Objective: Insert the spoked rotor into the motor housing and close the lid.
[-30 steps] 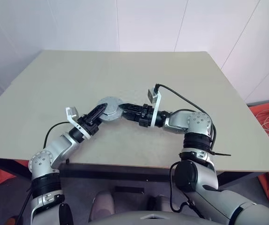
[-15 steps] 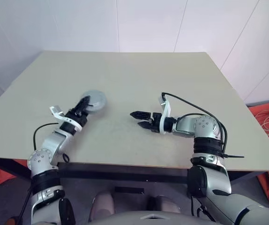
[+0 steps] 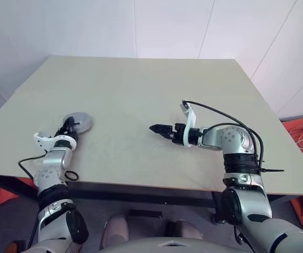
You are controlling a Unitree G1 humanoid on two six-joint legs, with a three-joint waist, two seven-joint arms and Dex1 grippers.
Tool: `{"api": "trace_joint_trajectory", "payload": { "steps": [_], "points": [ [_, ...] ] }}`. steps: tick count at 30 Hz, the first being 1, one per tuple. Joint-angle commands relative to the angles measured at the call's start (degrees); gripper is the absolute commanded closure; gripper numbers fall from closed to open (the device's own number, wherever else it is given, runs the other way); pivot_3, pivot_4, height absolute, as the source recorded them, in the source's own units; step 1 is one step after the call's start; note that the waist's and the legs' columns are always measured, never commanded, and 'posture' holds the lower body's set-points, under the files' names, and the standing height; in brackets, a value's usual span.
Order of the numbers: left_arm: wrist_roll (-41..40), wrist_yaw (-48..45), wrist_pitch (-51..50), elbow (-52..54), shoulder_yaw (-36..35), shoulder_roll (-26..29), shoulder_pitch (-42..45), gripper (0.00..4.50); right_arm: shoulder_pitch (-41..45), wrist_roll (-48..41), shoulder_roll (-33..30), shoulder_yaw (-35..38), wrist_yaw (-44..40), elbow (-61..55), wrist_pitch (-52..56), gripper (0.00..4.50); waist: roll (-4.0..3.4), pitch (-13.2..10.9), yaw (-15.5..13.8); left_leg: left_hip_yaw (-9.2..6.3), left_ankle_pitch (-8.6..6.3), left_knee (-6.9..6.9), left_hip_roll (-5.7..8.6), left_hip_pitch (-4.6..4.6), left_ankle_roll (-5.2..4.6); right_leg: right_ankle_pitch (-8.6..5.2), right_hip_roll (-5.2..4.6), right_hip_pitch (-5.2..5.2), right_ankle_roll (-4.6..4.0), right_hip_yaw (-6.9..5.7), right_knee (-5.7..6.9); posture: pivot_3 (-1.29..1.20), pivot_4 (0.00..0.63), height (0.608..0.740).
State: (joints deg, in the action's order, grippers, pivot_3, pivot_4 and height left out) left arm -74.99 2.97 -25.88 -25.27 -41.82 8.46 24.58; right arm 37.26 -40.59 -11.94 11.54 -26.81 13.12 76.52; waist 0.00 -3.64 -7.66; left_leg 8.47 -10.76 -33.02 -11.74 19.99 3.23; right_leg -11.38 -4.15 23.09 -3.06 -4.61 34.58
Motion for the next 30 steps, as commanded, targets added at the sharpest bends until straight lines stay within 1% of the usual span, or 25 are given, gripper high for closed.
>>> {"api": "trace_joint_trajectory", "payload": {
  "steps": [1,4,6,9,13,17,19,20,24,28,30],
  "points": [
    [-0.3,0.5,1.5,1.3,-1.4,0.0,2.6,2.39,0.1,-1.4,-2.1,-2.7,-4.3,-6.0,-1.7,0.0,0.03,0.0,0.0,0.0,0.0,-0.01,0.0,0.0,0.0,0.0,0.0,-0.01,0.0,0.01,0.0,0.0,0.0,0.74],
    [0.1,2.0,2.4,0.3,-2.2,-0.1,3.0,2.39,-1.1,0.5,-5.2,-7.3,-7.9,-10.3,-5.3,0.0,0.06,0.0,-0.2,0.0,0.0,-0.05,0.0,-0.01,0.0,0.0,0.0,-0.1,0.01,0.01,0.0,0.0,0.0,0.74],
    [0.1,2.4,2.4,0.0,-2.5,-0.1,3.1,2.39,-3.1,4.6,-8.8,-12.9,-13.2,-14.4,-14.5,0.0,0.09,0.0,-0.3,0.0,-0.01,-0.05,0.0,0.0,-0.01,0.0,0.0,-0.13,0.02,0.01,-0.01,0.0,0.0,0.74],
    [0.0,3.0,2.0,0.3,-2.7,-0.3,3.1,2.39,-5.2,9.5,-12.2,-17.9,-18.3,-17.7,-25.3,0.0,0.11,0.0,-0.5,0.01,-0.03,-0.06,0.0,0.05,-0.05,0.02,0.0,-0.13,0.07,0.01,-0.02,0.0,0.0,0.74],
    [-0.1,4.0,1.6,0.4,-2.6,-0.6,3.2,2.39,-7.2,14.3,-14.3,-20.8,-22.6,-18.4,-37.2,0.0,0.14,0.0,-0.6,0.01,-0.05,-0.06,0.0,0.06,-0.08,0.09,0.0,-0.12,0.2,0.01,-0.02,0.0,0.0,0.74],
    [-0.5,4.4,1.0,1.2,-2.5,-1.0,3.2,2.39,-7.1,18.8,-15.7,-23.7,-24.2,-16.8,-41.9,0.0,0.15,0.0,-0.7,0.01,-0.11,-0.2,0.01,0.07,-0.19,0.09,0.0,-0.12,0.21,0.01,-0.03,0.0,0.0,0.74],
    [-0.2,4.7,0.9,2.1,-2.1,-1.2,2.8,1.65,-7.1,19.6,-15.6,-23.9,-24.6,-16.2,-42.9,0.0,0.16,0.0,-0.7,0.01,-0.13,-0.25,0.02,0.07,-0.23,0.08,0.0,-0.12,0.19,0.02,-0.03,0.0,0.0,0.74],
    [-0.7,5.0,0.7,2.6,-2.2,-1.6,2.8,1.43,-7.1,20.0,-15.5,-23.9,-24.8,-16.0,-43.2,0.0,0.16,0.1,-0.7,0.01,-0.14,-0.25,0.02,0.06,-0.23,0.06,0.0,-0.12,0.17,0.01,-0.02,0.0,0.0,0.74],
    [-1.7,8.2,-0.4,5.4,-1.9,-3.0,2.1,0.07,-7.2,20.8,-15.2,-23.7,-25.2,-15.6,-43.8,0.0,0.19,0.1,-0.8,0.01,-0.16,-0.31,0.01,0.05,-0.28,0.02,-0.01,-0.12,0.09,0.01,-0.01,0.0,0.0,0.74],
    [-2.2,16.1,-1.1,10.2,-1.6,-5.2,0.0,0.01,-7.5,21.5,-15.3,-23.8,-25.4,-15.6,-44.2,0.0,0.2,0.1,-0.8,0.01,-0.18,-0.33,0.02,0.06,-0.31,0.02,-0.02,-0.16,0.07,0.02,0.01,0.0,0.0,0.74],
    [-4.0,21.1,-1.8,14.8,-1.5,-6.7,-2.0,0.01,-7.7,21.6,-15.4,-23.6,-25.6,-15.8,-44.2,0.0,0.22,0.1,-0.7,0.02,-0.2,-0.33,0.02,0.07,-0.35,0.02,-0.02,-0.23,0.06,0.03,0.01,0.0,0.0,0.74]
  ]
}}
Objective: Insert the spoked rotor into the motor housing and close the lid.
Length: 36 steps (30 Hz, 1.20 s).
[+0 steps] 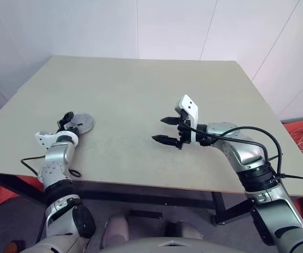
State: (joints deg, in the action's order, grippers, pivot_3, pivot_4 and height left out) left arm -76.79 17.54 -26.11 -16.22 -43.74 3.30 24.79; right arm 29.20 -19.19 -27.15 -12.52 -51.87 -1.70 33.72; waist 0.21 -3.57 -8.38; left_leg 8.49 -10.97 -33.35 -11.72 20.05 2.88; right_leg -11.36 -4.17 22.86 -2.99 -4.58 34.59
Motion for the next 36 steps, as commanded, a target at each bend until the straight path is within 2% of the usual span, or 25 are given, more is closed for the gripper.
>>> {"api": "trace_joint_trajectory", "payload": {
  "steps": [1,7,11,12,14,16,19,23,26,32,36],
  "points": [
    [-3.0,8.8,-2.0,8.2,0.7,-2.2,-3.3,0.01,0.2,0.3,-0.3,0.5,-0.6,-1.0,-1.4,0.0,0.02,0.0,0.1,0.01,-0.04,-0.01,0.0,-0.02,-0.06,0.0,0.0,-0.04,0.0,0.01,0.0,0.0,0.0,0.74],
    [-3.6,22.2,-6.1,20.6,6.0,-4.0,-12.3,0.01,-0.1,1.0,-0.4,0.3,-1.5,-0.8,-2.0,0.0,0.05,0.1,1.2,0.04,-0.13,-0.14,0.01,-0.06,-0.21,-0.02,0.0,-0.15,0.01,0.03,-0.01,0.0,0.0,0.74],
    [0.6,21.8,-12.2,25.8,13.8,-0.5,-17.7,0.01,-0.2,1.9,-0.4,0.4,-1.7,0.3,-3.1,0.0,-0.04,0.3,1.3,0.05,-0.15,-0.24,0.01,-0.15,-0.24,-0.06,0.0,-0.25,0.08,0.03,-0.01,0.0,0.0,0.74],
    [5.0,17.6,-14.2,27.2,18.2,3.2,-18.8,0.01,-0.4,2.2,-0.3,0.7,-1.5,0.9,-3.8,0.0,-0.05,0.3,1.3,0.05,-0.17,-0.28,0.01,-0.16,-0.27,-0.08,0.0,-0.27,0.12,0.03,-0.01,0.0,0.0,0.74],
    [19.2,3.9,-14.1,30.8,31.0,14.3,-20.6,0.01,-1.0,3.1,0.1,1.5,-0.1,2.7,-5.6,0.0,0.03,0.4,1.3,0.03,-0.26,-0.33,0.01,-0.19,-0.43,-0.13,0.01,-0.3,0.2,0.02,-0.02,0.0,0.0,0.74],
    [28.0,-7.9,-12.4,32.8,40.4,22.7,-21.0,0.01,-1.7,4.8,0.8,2.6,2.4,4.9,-9.1,0.0,0.04,0.3,1.3,-0.05,-0.26,-0.38,-0.05,-0.26,-0.43,-0.14,0.02,-0.2,0.22,-0.01,-0.03,0.0,0.0,0.74],
    [39.9,-20.5,-5.3,32.6,48.4,30.8,-20.1,0.01,-3.1,5.2,0.9,3.9,2.8,7.4,-13.1,0.0,0.02,0.3,1.3,-0.05,-0.28,-0.63,0.0,-0.15,-0.47,-0.13,-0.03,-0.2,0.23,0.03,-0.02,0.0,0.0,0.74],
    [51.8,-29.1,8.0,27.2,49.2,33.6,-19.6,0.01,-4.6,5.1,1.2,5.9,3.0,10.5,-18.0,0.0,0.01,0.3,1.8,-0.02,-0.32,-0.76,-0.01,-0.18,-0.55,-0.12,-0.04,-0.25,0.23,0.07,0.01,0.0,0.0,0.74],
    [56.0,-35.5,17.2,22.3,46.6,34.6,-19.2,0.01,-5.8,4.8,1.2,8.2,2.7,13.9,-22.5,0.0,-0.04,0.3,2.7,-0.02,-0.32,-0.75,-0.04,-0.26,-0.53,-0.12,-0.02,-0.27,0.22,0.06,0.14,0.0,0.0,0.74],
    [56.4,-46.3,28.6,12.2,40.7,33.5,-16.7,0.01,-6.2,5.1,0.9,11.3,1.1,20.8,-29.9,0.0,-0.06,0.3,3.1,0.01,-0.34,-0.74,-0.03,-0.25,-0.57,-0.1,-0.03,-0.25,0.16,0.08,0.14,0.0,0.0,0.74],
    [56.0,-51.0,32.4,6.5,37.5,32.8,-14.5,0.01,-6.0,5.8,1.0,11.8,0.6,23.7,-33.8,0.0,-0.07,0.3,3.1,0.03,-0.34,-0.74,-0.05,-0.29,-0.57,-0.05,-0.03,-0.25,0.07,0.07,0.18,0.0,0.0,0.74]
  ]
}}
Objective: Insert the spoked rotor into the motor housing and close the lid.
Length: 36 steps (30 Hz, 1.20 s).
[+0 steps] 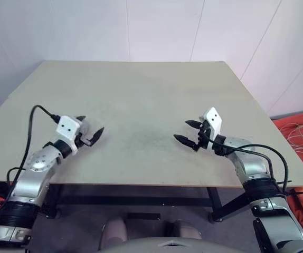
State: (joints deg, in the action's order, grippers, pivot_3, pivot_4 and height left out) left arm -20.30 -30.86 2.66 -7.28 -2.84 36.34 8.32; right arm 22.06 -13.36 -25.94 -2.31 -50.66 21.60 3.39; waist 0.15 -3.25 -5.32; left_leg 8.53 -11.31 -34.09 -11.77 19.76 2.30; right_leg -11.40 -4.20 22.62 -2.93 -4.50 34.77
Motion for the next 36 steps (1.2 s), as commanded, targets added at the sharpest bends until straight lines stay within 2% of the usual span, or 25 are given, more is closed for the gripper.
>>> {"api": "trace_joint_trajectory", "payload": {
  "steps": [1,9,21,29,36],
  "points": [
    [-0.6,-3.3,4.1,-3.5,-4.0,-0.5,2.3,0.01,1.2,-0.1,-0.1,1.5,-0.8,0.6,-3.8,0.0,0.0,0.0,0.0,0.01,0.0,0.0,0.0,-0.01,0.0,0.0,0.0,0.0,-0.01,0.0,0.01,0.0,0.0,0.74],
    [-0.3,-1.8,3.4,-4.6,-8.2,-4.6,2.1,0.01,0.9,-0.2,1.2,0.9,-0.4,-0.5,-4.3,0.0,0.0,0.0,0.0,0.02,0.0,0.0,-0.01,-0.01,-0.01,0.04,0.0,-0.01,-0.07,0.02,0.02,0.0,0.0,0.74],
    [3.1,-1.9,6.3,-4.7,-9.0,-5.2,1.0,0.01,0.0,-0.8,2.4,0.6,-0.7,-3.2,-2.4,0.0,0.0,0.0,0.0,0.02,-0.01,0.01,-0.02,-0.02,-0.01,0.04,0.0,-0.01,-0.08,0.02,0.01,0.0,0.0,0.74],
    [2.3,1.0,2.6,-4.5,-10.0,-8.8,0.8,0.01,-0.5,-0.3,2.3,0.6,-0.8,-3.5,-1.3,0.0,0.0,0.0,0.0,0.02,-0.01,0.0,-0.02,-0.02,-0.02,0.04,0.0,0.0,-0.08,0.02,0.0,0.0,0.0,0.74],
    [1.2,-0.2,-4.3,-3.1,-10.1,-8.2,0.9,0.01,-0.9,-0.8,2.8,1.1,0.2,-4.2,-0.7,0.0,0.0,0.0,0.0,0.02,-0.01,0.01,-0.02,-0.02,-0.02,0.04,0.0,0.0,-0.08,0.02,0.0,0.0,0.0,0.74]
  ]
}}
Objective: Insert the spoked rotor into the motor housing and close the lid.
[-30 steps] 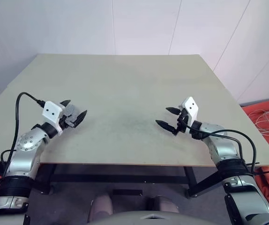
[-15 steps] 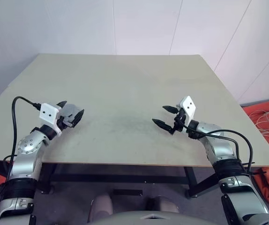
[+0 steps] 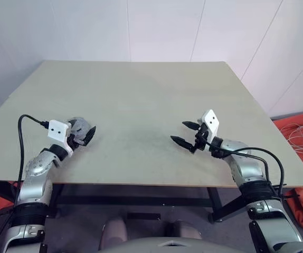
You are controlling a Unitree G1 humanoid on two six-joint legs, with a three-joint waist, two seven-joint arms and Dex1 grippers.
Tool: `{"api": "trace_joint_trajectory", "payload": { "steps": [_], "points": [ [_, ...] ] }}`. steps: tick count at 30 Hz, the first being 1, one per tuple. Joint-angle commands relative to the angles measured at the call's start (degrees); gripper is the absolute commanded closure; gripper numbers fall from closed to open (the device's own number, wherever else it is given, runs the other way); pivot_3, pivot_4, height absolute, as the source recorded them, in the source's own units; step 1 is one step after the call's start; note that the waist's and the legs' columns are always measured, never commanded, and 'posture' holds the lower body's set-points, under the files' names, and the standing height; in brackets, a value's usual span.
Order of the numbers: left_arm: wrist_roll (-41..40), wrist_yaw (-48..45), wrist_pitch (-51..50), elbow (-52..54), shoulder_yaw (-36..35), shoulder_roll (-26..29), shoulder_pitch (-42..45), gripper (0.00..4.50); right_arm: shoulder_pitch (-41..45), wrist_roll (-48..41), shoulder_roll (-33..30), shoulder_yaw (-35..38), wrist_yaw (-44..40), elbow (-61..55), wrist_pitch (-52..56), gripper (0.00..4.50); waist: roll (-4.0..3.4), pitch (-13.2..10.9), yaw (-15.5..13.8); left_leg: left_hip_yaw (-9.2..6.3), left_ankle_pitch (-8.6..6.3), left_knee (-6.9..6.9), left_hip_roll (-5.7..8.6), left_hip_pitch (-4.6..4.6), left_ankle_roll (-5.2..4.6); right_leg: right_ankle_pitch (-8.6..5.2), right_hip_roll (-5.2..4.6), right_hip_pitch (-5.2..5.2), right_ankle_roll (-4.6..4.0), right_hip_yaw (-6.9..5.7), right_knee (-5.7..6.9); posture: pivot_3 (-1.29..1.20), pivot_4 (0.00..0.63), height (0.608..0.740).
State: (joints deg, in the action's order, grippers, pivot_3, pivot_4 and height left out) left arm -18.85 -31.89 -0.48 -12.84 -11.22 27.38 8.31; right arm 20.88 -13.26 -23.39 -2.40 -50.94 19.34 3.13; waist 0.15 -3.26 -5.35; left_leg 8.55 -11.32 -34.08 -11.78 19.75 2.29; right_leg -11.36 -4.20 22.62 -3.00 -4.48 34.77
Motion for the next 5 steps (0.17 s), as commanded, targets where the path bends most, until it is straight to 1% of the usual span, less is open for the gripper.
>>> {"api": "trace_joint_trajectory", "payload": {
  "steps": [1,3,5],
  "points": [
    [0.3,0.9,-1.0,2.4,-1.6,1.0,1.0,0.01,0.3,-0.9,0.3,1.2,0.5,-2.1,-0.3,0.0,0.0,0.0,0.0,0.0,0.0,0.0,0.0,0.0,0.0,0.0,0.0,0.0,0.0,0.0,0.0,0.0,0.0,0.74],
    [0.8,0.4,-0.1,2.0,-1.5,1.2,1.3,0.01,0.6,-1.0,0.4,1.3,0.7,-2.1,0.0,0.0,0.0,0.0,0.0,0.0,0.0,0.01,0.0,0.0,0.0,0.0,0.0,0.01,0.0,0.0,0.0,0.0,0.0,0.74],
    [0.2,0.6,-1.3,1.9,-1.6,1.2,2.0,0.01,1.0,-1.0,0.5,1.2,0.7,-1.6,-0.1,0.0,0.0,0.0,0.0,0.0,0.0,0.01,0.0,0.0,0.0,0.0,0.0,0.01,0.0,0.0,-0.01,0.0,0.0,0.74]
  ]
}}
